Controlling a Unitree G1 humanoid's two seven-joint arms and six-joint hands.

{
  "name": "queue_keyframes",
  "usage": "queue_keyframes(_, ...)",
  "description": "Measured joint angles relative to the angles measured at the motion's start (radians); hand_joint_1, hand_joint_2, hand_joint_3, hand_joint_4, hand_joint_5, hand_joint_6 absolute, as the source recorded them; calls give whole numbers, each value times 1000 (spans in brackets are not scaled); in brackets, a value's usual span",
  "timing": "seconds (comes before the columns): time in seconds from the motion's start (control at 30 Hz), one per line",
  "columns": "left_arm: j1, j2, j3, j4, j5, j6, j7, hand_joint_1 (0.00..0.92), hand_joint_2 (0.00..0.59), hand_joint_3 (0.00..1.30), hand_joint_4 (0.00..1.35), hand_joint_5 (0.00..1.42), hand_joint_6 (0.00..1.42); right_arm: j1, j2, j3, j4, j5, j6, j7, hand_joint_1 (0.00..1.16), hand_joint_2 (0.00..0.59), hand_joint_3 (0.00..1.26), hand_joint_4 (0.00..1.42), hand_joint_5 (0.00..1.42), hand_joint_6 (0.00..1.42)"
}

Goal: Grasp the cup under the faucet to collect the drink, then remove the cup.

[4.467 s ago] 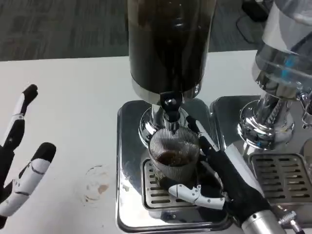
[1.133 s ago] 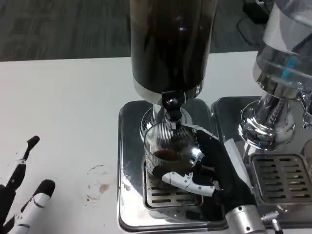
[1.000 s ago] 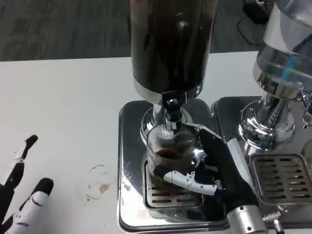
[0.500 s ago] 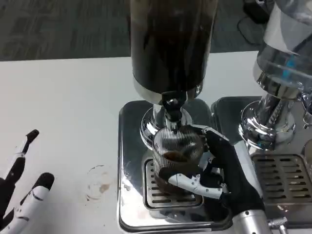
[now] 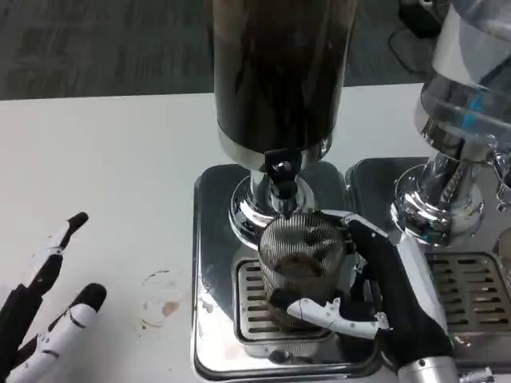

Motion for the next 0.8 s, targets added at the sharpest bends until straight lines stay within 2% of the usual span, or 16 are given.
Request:
queue_keyframes(0.2, -23, 9, -36, 10, -5, -15, -30, 0, 197, 36, 0, 0, 0, 40, 5, -1, -55, 0, 10, 0, 1047, 88, 461, 602, 880, 1339)
queue_keyframes(0.37, -43, 23, -39, 22, -5, -19, -35, 0, 197, 34, 0, 0, 0, 68, 3, -8, -120, 18, 32, 24, 1047, 88, 466, 602, 880, 1342)
queue_keyframes(0.43, -58, 45, -40, 30, -3, -27, -40, 0, 205, 26, 0, 0, 0, 98, -3, -17, -166, 35, 41, 41, 1047, 88, 469, 603, 880, 1343)
queue_keyframes(0.6, -78, 91, -38, 33, 17, -36, -41, 0, 208, 0, 0, 0, 0, 134, -17, -28, -207, 37, 50, 69, 1040, 86, 474, 611, 889, 1347)
queue_keyframes(0.73, -80, 168, -38, 33, 60, -49, -48, 0, 233, 0, 0, 0, 0, 155, -19, -32, -257, 67, 66, 105, 1037, 86, 486, 619, 890, 1348)
queue_keyframes(0.8, -83, 190, -43, 31, 88, -64, -52, 0, 237, 0, 0, 0, 0, 163, -24, -34, -284, 70, 67, 114, 1036, 86, 487, 619, 890, 1348)
